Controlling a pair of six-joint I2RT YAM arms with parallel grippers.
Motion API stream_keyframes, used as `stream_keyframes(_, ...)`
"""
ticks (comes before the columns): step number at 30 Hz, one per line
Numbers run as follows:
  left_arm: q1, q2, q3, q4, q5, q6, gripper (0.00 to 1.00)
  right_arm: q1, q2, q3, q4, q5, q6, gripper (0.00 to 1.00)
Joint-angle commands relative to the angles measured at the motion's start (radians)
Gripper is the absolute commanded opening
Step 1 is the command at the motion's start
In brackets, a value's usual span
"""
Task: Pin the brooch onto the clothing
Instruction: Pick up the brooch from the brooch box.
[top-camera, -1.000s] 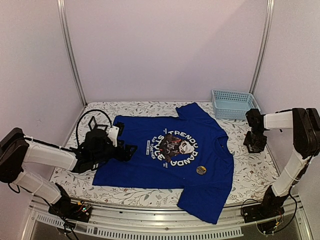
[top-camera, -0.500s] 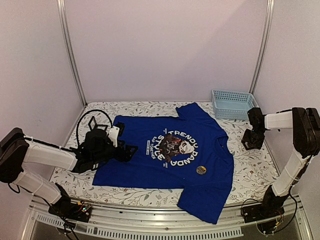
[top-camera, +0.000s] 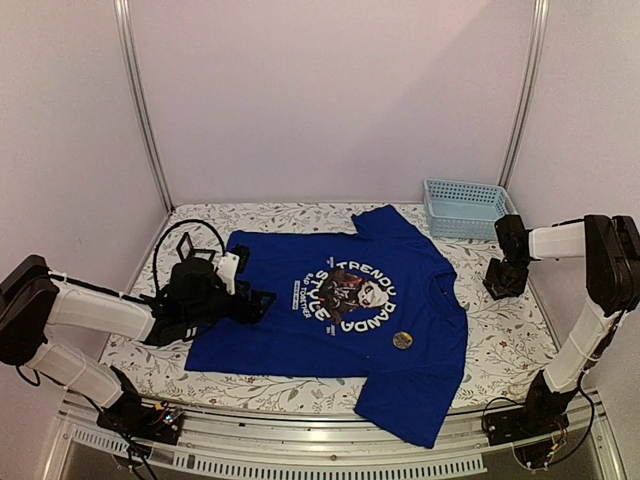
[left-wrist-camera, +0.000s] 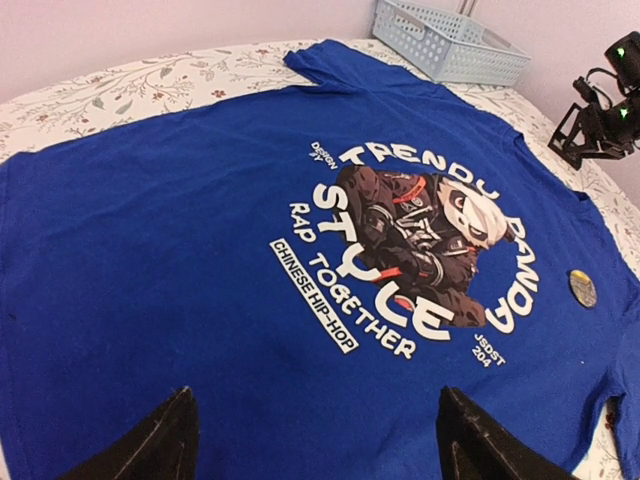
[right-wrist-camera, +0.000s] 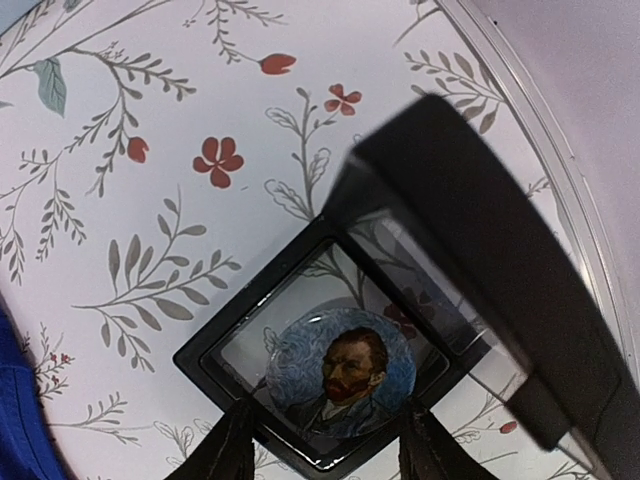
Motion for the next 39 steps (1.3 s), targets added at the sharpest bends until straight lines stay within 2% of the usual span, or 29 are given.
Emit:
stream_keyframes(1,0.008,0.013,0.015,0.024,0.019,0.009,0.81,0.002,-0.035,0.017,0.006,0.072,-0.015,0.46)
stream_keyframes(8,0.007,0.011,0.012,0.023,0.016,0.010,0.81,0.003,-0.040,0.027,0.006,0.150,0.003,0.47)
stream_keyframes(18,0.008,0.018,0.015,0.023,0.020,0.009,0.81,0.001,0.016,0.060,0.035,0.087,-0.030,0.55)
stream_keyframes(30,0.008,0.015,0.014,0.024,0.020,0.010,0.81,0.001,0.071,0.039,0.015,0.108,0.033,0.53)
stream_keyframes(35,0.007,0.014,0.013,0.024,0.021,0.010,0.80,0.001,0.055,0.016,0.045,0.066,0.030,0.48)
stream_keyframes(39,0.007,0.010,0.014,0.019,0.020,0.010,0.81,0.001,0.066,0.009,0.048,0.055,0.022,0.49)
